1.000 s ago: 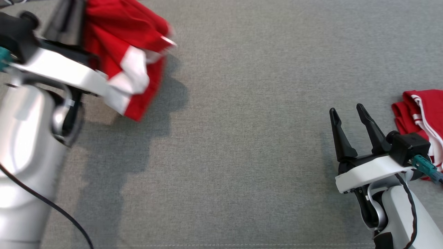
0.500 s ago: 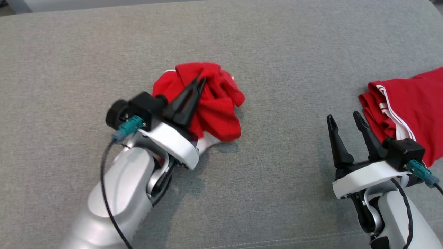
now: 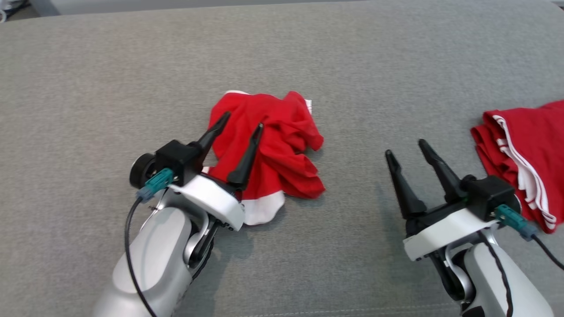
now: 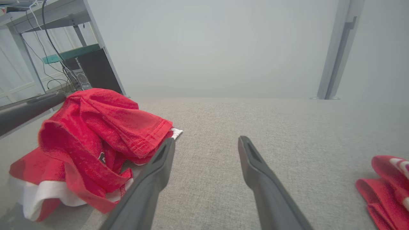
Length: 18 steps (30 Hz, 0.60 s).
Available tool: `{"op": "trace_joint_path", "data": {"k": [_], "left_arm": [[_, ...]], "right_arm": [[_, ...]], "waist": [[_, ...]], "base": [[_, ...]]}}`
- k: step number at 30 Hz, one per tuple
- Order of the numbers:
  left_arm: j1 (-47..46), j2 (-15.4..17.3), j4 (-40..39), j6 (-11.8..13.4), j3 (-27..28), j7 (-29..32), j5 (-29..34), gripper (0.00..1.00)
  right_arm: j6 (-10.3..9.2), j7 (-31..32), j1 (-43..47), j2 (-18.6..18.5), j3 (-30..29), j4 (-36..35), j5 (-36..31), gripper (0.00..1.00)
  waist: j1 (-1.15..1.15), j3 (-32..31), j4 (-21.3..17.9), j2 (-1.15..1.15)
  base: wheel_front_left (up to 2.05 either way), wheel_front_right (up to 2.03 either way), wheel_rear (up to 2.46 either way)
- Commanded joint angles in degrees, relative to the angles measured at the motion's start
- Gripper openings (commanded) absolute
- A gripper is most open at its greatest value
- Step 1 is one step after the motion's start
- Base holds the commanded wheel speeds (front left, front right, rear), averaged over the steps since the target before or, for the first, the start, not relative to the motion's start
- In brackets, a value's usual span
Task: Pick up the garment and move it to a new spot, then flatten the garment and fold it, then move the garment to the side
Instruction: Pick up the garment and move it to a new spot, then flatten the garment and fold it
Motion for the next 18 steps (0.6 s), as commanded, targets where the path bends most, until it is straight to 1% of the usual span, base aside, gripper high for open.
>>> {"op": "trace_joint_path", "data": {"k": [1, 6, 10, 14, 18], "left_arm": [[0.6, 1.2, -2.2, 0.5, 2.8, -0.6, 0.5, 1.00], [5.4, 1.6, -6.2, 0.3, 7.4, -0.6, 1.8, 1.00], [9.3, 1.2, -8.1, 0.1, 10.3, -0.6, 2.4, 1.00], [12.9, 0.2, -9.1, 0.0, 13.0, -0.6, 3.1, 1.00], [15.7, -1.1, -9.7, -0.3, 14.9, -0.6, 3.5, 1.00]], "right_arm": [[-0.01, -0.8, -0.7, -0.6, 2.0, -2.2, 0.5, 1.00], [-0.01, -0.7, -1.5, -2.1, 8.4, -5.7, 1.4, 1.00], [-0.01, 1.1, -2.3, -2.6, 13.8, -7.1, 2.0, 1.00], [-0.01, 3.4, -3.6, -3.1, 19.7, -6.8, 2.5, 1.00], [-0.01, 6.2, -6.1, -3.6, 25.4, -4.4, 2.4, 1.00]], "waist": [[0.00, -0.5, 1.4, 0.00], [0.00, -1.4, 5.0, 0.00], [0.00, -2.3, 7.9, 0.00], [0.00, -3.2, 10.7, 0.00], [0.00, -3.8, 13.5, 0.00]], "base": [[0.00, 0.00, 0.00], [0.00, 0.00, 0.00], [0.00, 0.00, 0.00], [0.00, 0.00, 0.00], [0.00, 0.00, 0.00]]}}
